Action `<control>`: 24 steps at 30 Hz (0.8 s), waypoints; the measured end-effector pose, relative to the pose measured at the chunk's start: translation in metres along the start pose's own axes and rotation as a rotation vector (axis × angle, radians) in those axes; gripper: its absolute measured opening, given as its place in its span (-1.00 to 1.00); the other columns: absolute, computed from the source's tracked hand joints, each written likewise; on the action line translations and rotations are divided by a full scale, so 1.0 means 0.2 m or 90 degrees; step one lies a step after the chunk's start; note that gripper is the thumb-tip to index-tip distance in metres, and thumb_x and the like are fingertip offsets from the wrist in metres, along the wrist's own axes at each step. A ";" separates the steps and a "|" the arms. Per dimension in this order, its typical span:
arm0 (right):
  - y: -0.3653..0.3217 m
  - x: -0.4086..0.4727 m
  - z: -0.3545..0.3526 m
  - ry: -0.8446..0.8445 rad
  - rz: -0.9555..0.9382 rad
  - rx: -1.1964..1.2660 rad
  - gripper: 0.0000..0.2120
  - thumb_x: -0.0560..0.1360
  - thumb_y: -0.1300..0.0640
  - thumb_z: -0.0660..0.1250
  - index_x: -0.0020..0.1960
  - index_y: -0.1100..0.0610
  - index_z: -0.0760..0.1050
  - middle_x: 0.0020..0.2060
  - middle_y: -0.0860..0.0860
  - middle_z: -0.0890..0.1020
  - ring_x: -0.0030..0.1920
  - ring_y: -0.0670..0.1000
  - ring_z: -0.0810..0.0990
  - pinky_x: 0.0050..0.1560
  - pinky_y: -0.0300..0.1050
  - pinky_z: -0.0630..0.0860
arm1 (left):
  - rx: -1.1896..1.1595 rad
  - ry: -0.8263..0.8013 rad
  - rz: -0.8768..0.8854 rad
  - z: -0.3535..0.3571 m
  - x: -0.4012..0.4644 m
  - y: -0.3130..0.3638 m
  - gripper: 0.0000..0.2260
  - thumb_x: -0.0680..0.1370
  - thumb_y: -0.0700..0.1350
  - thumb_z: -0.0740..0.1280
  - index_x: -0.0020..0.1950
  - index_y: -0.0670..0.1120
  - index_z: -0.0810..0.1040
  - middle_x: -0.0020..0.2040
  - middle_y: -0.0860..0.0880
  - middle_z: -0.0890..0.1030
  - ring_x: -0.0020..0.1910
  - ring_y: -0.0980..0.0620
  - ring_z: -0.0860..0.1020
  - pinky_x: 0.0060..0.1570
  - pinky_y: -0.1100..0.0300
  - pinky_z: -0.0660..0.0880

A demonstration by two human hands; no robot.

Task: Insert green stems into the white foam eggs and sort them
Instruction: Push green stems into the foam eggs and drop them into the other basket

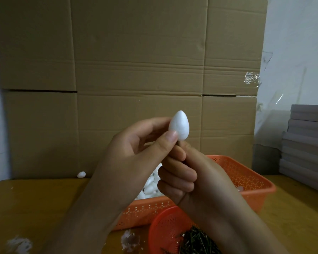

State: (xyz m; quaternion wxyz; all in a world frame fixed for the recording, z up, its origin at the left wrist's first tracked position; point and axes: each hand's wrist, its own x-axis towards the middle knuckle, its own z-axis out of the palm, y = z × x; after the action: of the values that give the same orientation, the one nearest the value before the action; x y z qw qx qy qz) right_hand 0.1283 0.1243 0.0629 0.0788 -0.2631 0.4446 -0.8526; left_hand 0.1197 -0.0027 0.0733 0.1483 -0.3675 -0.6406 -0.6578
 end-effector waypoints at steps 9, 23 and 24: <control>0.04 0.02 -0.03 -0.035 -0.032 -0.007 -0.87 0.50 0.06 0.29 -0.11 0.12 0.52 -0.35 -0.03 0.51 -0.39 -0.12 0.46 -0.35 -0.26 0.47 | -0.054 0.094 0.012 0.00 0.01 -0.01 -0.78 0.35 -0.04 0.47 -0.03 0.02 0.62 -0.18 -0.04 0.69 -0.44 0.11 0.57 -0.45 0.28 0.50; 0.07 0.04 -0.04 -0.063 0.008 0.052 -0.78 0.49 0.00 0.27 -0.22 0.09 0.58 -0.41 -0.03 0.52 -0.44 -0.10 0.47 -0.37 -0.26 0.45 | -0.068 0.073 -0.024 0.01 0.00 0.01 -0.82 0.42 0.02 0.36 -0.01 0.10 0.68 -0.14 -0.20 0.64 -0.43 0.08 0.55 -0.50 0.25 0.51; 0.08 0.04 -0.04 -0.049 0.003 0.043 -0.80 0.48 -0.01 0.29 -0.19 0.09 0.59 -0.40 -0.03 0.53 -0.43 -0.11 0.47 -0.37 -0.26 0.45 | -0.050 0.086 -0.016 0.00 0.00 0.01 -0.81 0.40 0.02 0.38 -0.01 0.09 0.67 -0.15 -0.12 0.68 -0.38 0.05 0.60 -0.45 0.28 0.54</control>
State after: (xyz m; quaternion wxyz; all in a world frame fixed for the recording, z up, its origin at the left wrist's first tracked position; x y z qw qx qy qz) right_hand 0.1157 0.1187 0.0495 0.1071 -0.2916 0.4127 -0.8563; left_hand 0.1216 -0.0023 0.0744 0.1681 -0.3200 -0.6073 -0.7075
